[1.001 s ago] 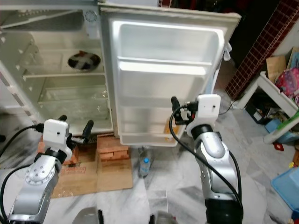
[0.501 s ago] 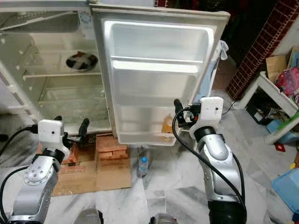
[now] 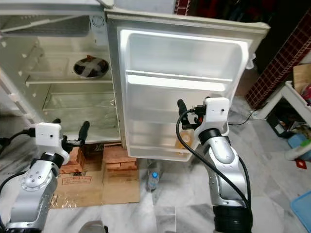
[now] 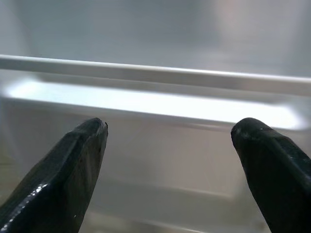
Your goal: Restocking fridge
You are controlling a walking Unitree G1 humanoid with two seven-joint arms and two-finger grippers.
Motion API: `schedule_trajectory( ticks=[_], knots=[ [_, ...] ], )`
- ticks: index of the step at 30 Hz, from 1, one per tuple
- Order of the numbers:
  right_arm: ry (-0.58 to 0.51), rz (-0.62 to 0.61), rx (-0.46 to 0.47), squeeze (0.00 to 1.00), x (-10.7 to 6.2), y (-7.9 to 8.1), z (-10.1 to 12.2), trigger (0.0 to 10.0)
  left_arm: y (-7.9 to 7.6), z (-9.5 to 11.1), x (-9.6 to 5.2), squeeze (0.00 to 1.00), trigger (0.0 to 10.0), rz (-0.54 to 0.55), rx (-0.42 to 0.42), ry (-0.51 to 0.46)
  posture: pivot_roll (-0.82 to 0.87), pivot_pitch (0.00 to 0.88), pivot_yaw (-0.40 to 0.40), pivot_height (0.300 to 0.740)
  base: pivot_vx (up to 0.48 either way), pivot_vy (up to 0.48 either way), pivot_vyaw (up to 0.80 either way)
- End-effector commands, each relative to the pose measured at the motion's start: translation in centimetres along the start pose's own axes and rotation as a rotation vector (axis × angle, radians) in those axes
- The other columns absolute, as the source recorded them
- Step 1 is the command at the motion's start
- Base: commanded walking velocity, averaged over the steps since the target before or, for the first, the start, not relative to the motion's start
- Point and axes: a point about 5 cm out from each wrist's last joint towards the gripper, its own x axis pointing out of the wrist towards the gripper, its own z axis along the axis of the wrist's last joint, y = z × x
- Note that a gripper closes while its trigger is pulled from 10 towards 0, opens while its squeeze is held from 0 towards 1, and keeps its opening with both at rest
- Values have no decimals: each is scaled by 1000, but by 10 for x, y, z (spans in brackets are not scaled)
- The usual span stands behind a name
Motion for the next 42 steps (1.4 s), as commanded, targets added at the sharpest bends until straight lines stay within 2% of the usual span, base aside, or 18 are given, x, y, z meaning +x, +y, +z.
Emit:
schedule_trajectory(
  ticks=[1,8,13,17,19,20,21,26,29,31,33,37,42],
  knots=[
    [-3,-37,-10,0,-4,-12,1,10000,-13,3,2,0,10000,-48,-18,-11,21,86,-55,740,311,0,0],
    [3,-38,-13,0,-6,-12,0,10000,-15,1,0,0,10000,-32,-20,2,21,90,-59,740,43,0,0],
    [34,-38,-17,0,-15,-13,-5,10000,-15,-4,-7,0,10000,-18,-22,24,22,95,-64,740,0,0,0],
    [96,-37,-17,0,-30,-16,-15,10000,-13,-7,-15,0,10000,8,-22,40,25,103,-67,740,0,0,0],
    [175,-21,-29,0,-35,-17,-26,10000,-8,-9,-19,0,10000,37,-13,52,21,104,-66,740,0,0,0],
    [260,9,-46,0,-38,-15,-38,10000,-3,-12,-21,0,10000,74,2,64,21,104,-66,740,0,0,0],
    [271,17,-8,0,-39,-14,-40,10000,0,-13,-23,0,10000,88,3,72,22,107,-65,740,0,0,0],
    [298,53,39,0,-35,-9,-42,10000,2,-14,-24,0,10000,97,16,80,32,112,-68,740,0,0,0],
    [338,133,56,0,-31,-1,-44,10000,3,-12,-24,0,10000,112,10,78,36,116,-69,740,0,0,0],
    [395,218,25,0,-28,5,-49,10000,3,-13,-25,0,10000,117,13,90,39,120,-66,740,0,0,0],
    [405,257,45,0,-25,8,-49,10000,3,-15,-27,0,10000,123,12,108,43,123,-64,740,0,0,0],
    [432,363,-12,0,-18,13,-49,10000,6,-22,-33,0,10000,138,16,156,54,126,-60,740,0,0,0],
    [418,388,-42,0,-4,10,-43,10000,10,-26,-36,0,10000,148,42,187,69,117,-62,740,0,0,0]
  ],
)
